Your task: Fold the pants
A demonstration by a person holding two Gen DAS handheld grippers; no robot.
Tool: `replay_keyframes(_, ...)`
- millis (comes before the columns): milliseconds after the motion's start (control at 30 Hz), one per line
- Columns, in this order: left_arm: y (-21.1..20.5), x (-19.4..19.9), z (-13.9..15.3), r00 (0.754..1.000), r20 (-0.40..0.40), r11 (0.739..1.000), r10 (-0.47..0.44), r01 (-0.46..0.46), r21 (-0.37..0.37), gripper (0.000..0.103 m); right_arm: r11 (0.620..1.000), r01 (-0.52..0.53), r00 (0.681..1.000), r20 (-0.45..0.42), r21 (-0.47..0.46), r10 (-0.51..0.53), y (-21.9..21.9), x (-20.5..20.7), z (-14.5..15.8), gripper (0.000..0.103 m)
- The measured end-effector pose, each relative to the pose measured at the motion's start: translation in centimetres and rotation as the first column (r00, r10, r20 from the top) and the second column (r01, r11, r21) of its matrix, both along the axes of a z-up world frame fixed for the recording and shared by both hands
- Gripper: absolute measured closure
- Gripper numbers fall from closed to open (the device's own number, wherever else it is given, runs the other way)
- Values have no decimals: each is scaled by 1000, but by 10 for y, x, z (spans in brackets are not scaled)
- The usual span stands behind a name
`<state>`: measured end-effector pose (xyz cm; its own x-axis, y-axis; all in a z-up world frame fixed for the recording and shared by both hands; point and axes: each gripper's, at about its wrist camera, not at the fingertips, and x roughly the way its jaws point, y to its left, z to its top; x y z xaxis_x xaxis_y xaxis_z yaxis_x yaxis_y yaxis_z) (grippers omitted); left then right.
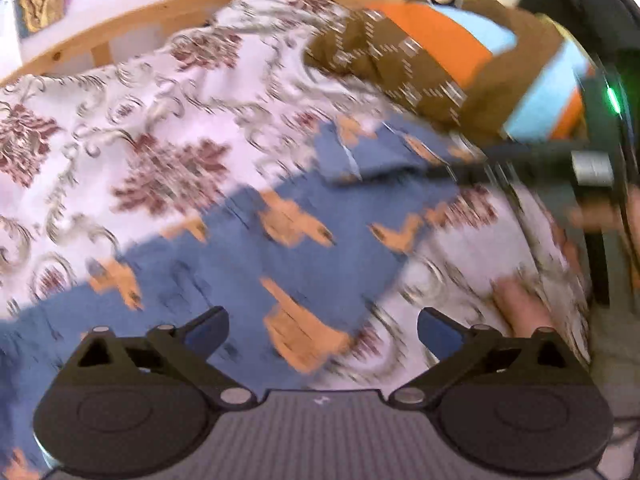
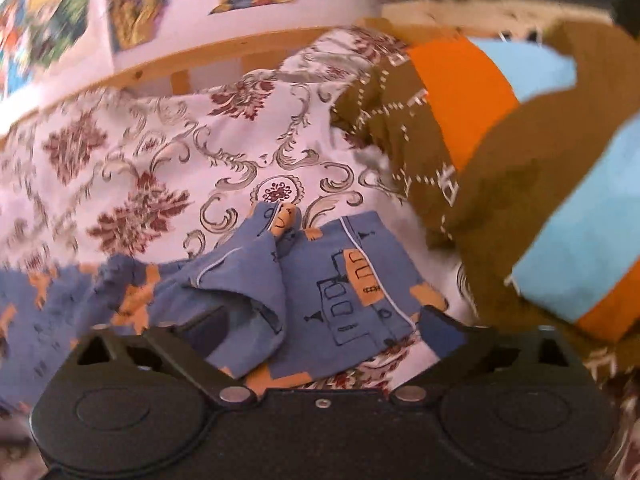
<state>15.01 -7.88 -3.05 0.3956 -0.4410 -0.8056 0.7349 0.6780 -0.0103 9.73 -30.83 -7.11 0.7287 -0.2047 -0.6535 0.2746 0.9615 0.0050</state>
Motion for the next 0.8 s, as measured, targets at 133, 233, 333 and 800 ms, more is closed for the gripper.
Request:
replay_keyframes(133,-8,61,19,998,-18,996,58,-59,-61,0,988,-59,998,-23,-141,56,14,8,-8,1)
replay_keyframes(233,-31,112,23,999,5,992,52,-51,-111,0,939,-129,990,9,-319,139,37,13,-14,1)
replay_keyframes(333,-68,159,20,1000,22,990,-17,20,-139,0,844,-202,974,-11,-496,226,62,24,-30,1)
replay_keyframes(800,-190,235,-35,875,-226,903,-427,405,-140,0,614,-359,892,-65,-703,448,112,31,-55,6)
